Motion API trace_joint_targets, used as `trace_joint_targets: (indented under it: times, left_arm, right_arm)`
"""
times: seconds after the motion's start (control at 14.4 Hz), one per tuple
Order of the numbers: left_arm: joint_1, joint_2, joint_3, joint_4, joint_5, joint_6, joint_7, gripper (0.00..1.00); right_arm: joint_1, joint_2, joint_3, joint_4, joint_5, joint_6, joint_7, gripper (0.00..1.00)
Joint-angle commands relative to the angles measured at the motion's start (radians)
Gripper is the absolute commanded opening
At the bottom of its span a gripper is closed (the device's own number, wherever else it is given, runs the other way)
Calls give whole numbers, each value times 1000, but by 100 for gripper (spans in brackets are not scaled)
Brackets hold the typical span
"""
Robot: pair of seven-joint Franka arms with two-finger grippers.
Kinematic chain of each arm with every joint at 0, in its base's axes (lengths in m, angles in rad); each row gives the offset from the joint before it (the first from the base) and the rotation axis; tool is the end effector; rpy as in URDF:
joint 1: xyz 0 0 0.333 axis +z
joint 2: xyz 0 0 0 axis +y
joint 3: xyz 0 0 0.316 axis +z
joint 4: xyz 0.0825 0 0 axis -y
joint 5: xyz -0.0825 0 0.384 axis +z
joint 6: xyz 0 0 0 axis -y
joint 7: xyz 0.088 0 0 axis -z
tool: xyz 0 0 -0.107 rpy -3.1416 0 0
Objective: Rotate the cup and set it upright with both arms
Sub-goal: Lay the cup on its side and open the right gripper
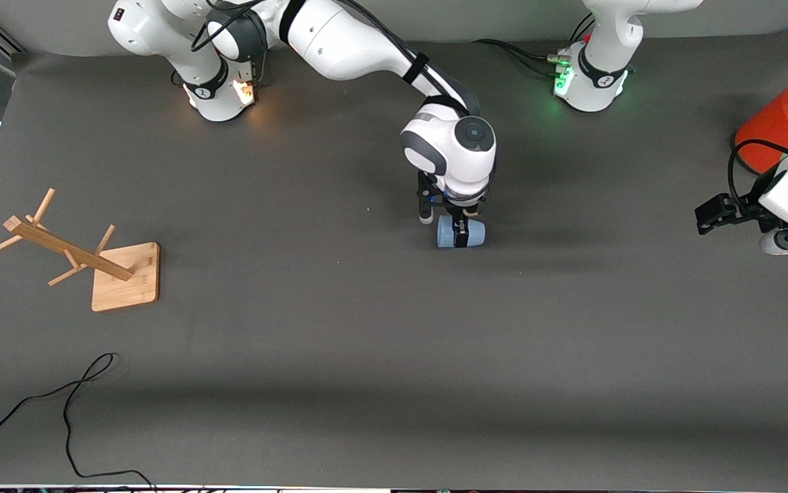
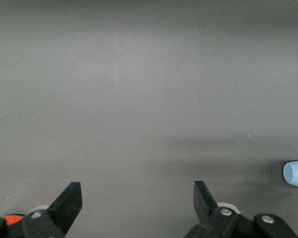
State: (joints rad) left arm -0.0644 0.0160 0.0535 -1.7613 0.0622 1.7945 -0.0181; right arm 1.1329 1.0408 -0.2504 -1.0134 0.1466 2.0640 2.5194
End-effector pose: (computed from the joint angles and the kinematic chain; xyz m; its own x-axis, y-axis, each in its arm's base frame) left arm 0.5702 -0.0011 0.5444 0.9998 -0.0066 0.0179 -0.0055 -0.9981 -0.0614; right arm 0.4344 0.6525 0.2223 -0.0102 -0.9997 0.0218 -0.9961 0.0082 -0.0880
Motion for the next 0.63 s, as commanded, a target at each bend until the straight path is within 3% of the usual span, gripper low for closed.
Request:
trace_joint_targets:
  times: [0.0,0.28,0.56]
  left_arm:
    - [-11,-2,8,-3,4,9,4,100]
    - [-12,-2,8,-3,4,9,4,100]
    - [-29,-2,8,3,4,-3,-11,100]
  right_arm:
    - [-13,-112,-1,1,19,-132,-29,100]
    - [-112,-329,-4,-5,82,-428,-297,100]
    - [-241,-514,-18,-59,67,-632,-641,100]
